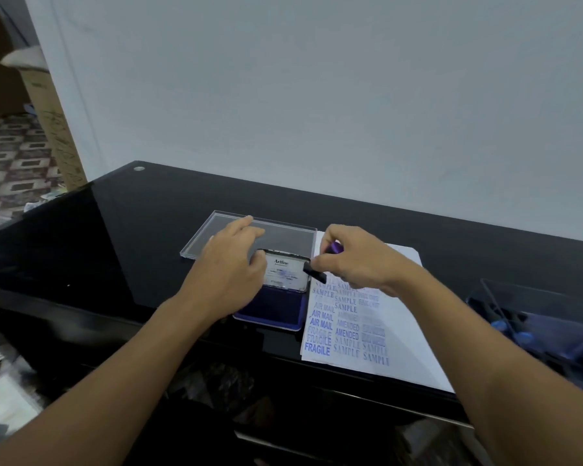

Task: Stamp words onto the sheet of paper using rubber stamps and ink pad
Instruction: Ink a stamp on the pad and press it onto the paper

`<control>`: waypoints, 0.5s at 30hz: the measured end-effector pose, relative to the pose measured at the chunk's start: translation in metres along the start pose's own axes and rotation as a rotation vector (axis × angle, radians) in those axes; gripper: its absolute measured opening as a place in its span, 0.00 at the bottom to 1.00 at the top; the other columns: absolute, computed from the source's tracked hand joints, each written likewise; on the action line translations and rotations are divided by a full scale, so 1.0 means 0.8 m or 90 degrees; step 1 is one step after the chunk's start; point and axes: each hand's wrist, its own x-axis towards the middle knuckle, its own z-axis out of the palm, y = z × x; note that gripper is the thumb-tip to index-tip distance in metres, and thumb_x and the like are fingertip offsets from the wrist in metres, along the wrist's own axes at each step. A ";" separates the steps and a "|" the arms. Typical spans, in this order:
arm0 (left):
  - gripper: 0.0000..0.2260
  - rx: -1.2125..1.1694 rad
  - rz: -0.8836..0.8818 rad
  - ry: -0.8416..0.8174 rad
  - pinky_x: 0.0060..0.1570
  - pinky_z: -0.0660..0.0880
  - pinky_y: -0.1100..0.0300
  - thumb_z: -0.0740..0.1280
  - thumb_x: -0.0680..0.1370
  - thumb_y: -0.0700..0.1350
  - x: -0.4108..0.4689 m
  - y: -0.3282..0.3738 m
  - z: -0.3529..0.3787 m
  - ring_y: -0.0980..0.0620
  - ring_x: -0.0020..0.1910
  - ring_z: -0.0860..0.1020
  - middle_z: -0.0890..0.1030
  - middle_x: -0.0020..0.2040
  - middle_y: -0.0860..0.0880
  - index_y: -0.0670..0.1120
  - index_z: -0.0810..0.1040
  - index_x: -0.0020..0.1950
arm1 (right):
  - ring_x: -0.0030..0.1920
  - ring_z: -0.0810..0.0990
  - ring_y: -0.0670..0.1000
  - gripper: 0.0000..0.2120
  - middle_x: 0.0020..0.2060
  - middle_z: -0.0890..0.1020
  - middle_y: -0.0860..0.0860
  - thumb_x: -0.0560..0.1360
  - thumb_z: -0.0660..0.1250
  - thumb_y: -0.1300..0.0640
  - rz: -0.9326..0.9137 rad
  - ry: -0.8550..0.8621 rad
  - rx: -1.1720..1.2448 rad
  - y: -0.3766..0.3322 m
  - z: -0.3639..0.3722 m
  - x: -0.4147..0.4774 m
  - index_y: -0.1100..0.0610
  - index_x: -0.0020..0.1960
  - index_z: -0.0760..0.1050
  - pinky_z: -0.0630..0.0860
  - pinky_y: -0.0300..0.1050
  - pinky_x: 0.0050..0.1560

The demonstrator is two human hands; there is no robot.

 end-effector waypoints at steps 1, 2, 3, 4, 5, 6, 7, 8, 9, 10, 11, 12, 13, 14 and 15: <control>0.19 -0.002 0.012 -0.011 0.76 0.57 0.49 0.59 0.82 0.45 0.003 0.009 0.003 0.53 0.76 0.60 0.62 0.78 0.51 0.47 0.70 0.73 | 0.30 0.68 0.49 0.10 0.34 0.74 0.52 0.75 0.73 0.56 0.007 -0.002 0.008 0.006 -0.010 -0.004 0.60 0.46 0.73 0.66 0.42 0.28; 0.19 -0.005 0.022 -0.021 0.76 0.57 0.49 0.59 0.82 0.44 0.007 0.016 0.007 0.53 0.76 0.60 0.62 0.78 0.51 0.47 0.70 0.73 | 0.30 0.68 0.49 0.09 0.34 0.74 0.53 0.75 0.73 0.57 0.014 -0.003 0.010 0.011 -0.019 -0.008 0.60 0.47 0.74 0.66 0.42 0.27; 0.19 -0.009 0.034 -0.029 0.76 0.57 0.49 0.59 0.82 0.44 0.011 0.024 0.011 0.53 0.76 0.60 0.62 0.78 0.51 0.47 0.71 0.73 | 0.29 0.68 0.49 0.09 0.34 0.75 0.53 0.75 0.73 0.57 0.022 -0.001 0.005 0.016 -0.028 -0.012 0.60 0.47 0.75 0.66 0.41 0.27; 0.19 -0.012 0.044 -0.039 0.76 0.57 0.51 0.59 0.82 0.45 0.017 0.031 0.016 0.53 0.76 0.60 0.62 0.78 0.50 0.47 0.71 0.73 | 0.29 0.68 0.48 0.08 0.34 0.76 0.53 0.75 0.73 0.57 0.030 0.005 -0.004 0.022 -0.037 -0.016 0.60 0.47 0.76 0.66 0.41 0.27; 0.19 -0.011 0.053 -0.050 0.76 0.56 0.53 0.59 0.82 0.45 0.022 0.039 0.020 0.53 0.77 0.59 0.62 0.78 0.50 0.46 0.70 0.73 | 0.29 0.68 0.48 0.08 0.33 0.76 0.51 0.75 0.73 0.57 0.039 0.014 -0.014 0.028 -0.046 -0.019 0.60 0.46 0.77 0.66 0.41 0.28; 0.19 -0.007 0.060 -0.062 0.75 0.56 0.55 0.59 0.82 0.45 0.029 0.046 0.026 0.53 0.77 0.59 0.62 0.78 0.50 0.46 0.70 0.74 | 0.29 0.67 0.48 0.07 0.32 0.75 0.50 0.75 0.73 0.57 0.049 0.023 -0.020 0.034 -0.055 -0.021 0.60 0.46 0.78 0.66 0.41 0.28; 0.19 -0.002 0.067 -0.074 0.74 0.55 0.56 0.58 0.82 0.45 0.035 0.054 0.031 0.53 0.77 0.58 0.62 0.78 0.50 0.46 0.69 0.74 | 0.29 0.67 0.49 0.07 0.31 0.75 0.50 0.75 0.73 0.57 0.060 0.034 -0.025 0.040 -0.064 -0.022 0.60 0.46 0.78 0.65 0.41 0.28; 0.19 0.002 0.073 -0.087 0.73 0.55 0.58 0.58 0.82 0.45 0.042 0.061 0.037 0.53 0.77 0.58 0.62 0.78 0.49 0.46 0.69 0.74 | 0.30 0.67 0.49 0.07 0.31 0.75 0.50 0.75 0.72 0.57 0.071 0.045 -0.031 0.047 -0.072 -0.022 0.61 0.46 0.78 0.65 0.42 0.29; 0.20 0.006 0.078 -0.099 0.73 0.55 0.60 0.58 0.82 0.45 0.050 0.069 0.042 0.53 0.77 0.57 0.62 0.78 0.49 0.46 0.69 0.74 | 0.31 0.67 0.50 0.08 0.31 0.74 0.51 0.75 0.72 0.57 0.079 0.058 -0.040 0.053 -0.081 -0.022 0.61 0.46 0.78 0.66 0.43 0.30; 0.20 0.009 0.081 -0.112 0.72 0.54 0.60 0.57 0.82 0.45 0.058 0.076 0.049 0.53 0.77 0.57 0.61 0.79 0.49 0.45 0.68 0.75 | 0.31 0.68 0.50 0.08 0.32 0.74 0.51 0.75 0.71 0.56 0.085 0.071 -0.055 0.060 -0.090 -0.021 0.61 0.46 0.78 0.66 0.44 0.31; 0.20 0.011 0.081 -0.126 0.73 0.54 0.60 0.57 0.83 0.45 0.065 0.083 0.056 0.52 0.77 0.57 0.61 0.79 0.48 0.45 0.67 0.75 | 0.31 0.68 0.50 0.08 0.33 0.74 0.51 0.75 0.71 0.56 0.090 0.082 -0.075 0.066 -0.098 -0.019 0.61 0.46 0.78 0.67 0.45 0.33; 0.20 0.012 0.081 -0.139 0.73 0.54 0.59 0.57 0.83 0.45 0.070 0.088 0.062 0.51 0.78 0.57 0.60 0.79 0.48 0.45 0.67 0.76 | 0.31 0.68 0.49 0.08 0.33 0.73 0.51 0.75 0.70 0.55 0.093 0.088 -0.097 0.070 -0.105 -0.018 0.60 0.46 0.78 0.67 0.45 0.34; 0.20 0.014 0.083 -0.151 0.73 0.55 0.59 0.57 0.83 0.45 0.076 0.094 0.068 0.51 0.77 0.58 0.60 0.79 0.48 0.45 0.67 0.76 | 0.31 0.68 0.49 0.08 0.34 0.73 0.50 0.75 0.70 0.54 0.097 0.092 -0.113 0.075 -0.112 -0.016 0.60 0.46 0.77 0.66 0.45 0.34; 0.20 0.013 0.086 -0.162 0.72 0.55 0.59 0.56 0.83 0.44 0.082 0.099 0.076 0.51 0.77 0.58 0.61 0.79 0.48 0.45 0.67 0.76 | 0.31 0.68 0.49 0.08 0.34 0.73 0.51 0.76 0.69 0.54 0.104 0.094 -0.121 0.081 -0.118 -0.013 0.59 0.47 0.77 0.66 0.45 0.34; 0.20 0.010 0.088 -0.170 0.71 0.57 0.59 0.56 0.83 0.44 0.087 0.104 0.083 0.51 0.76 0.60 0.62 0.78 0.48 0.44 0.67 0.75 | 0.31 0.68 0.50 0.09 0.34 0.73 0.51 0.76 0.69 0.53 0.115 0.095 -0.124 0.086 -0.122 -0.010 0.60 0.47 0.76 0.65 0.44 0.33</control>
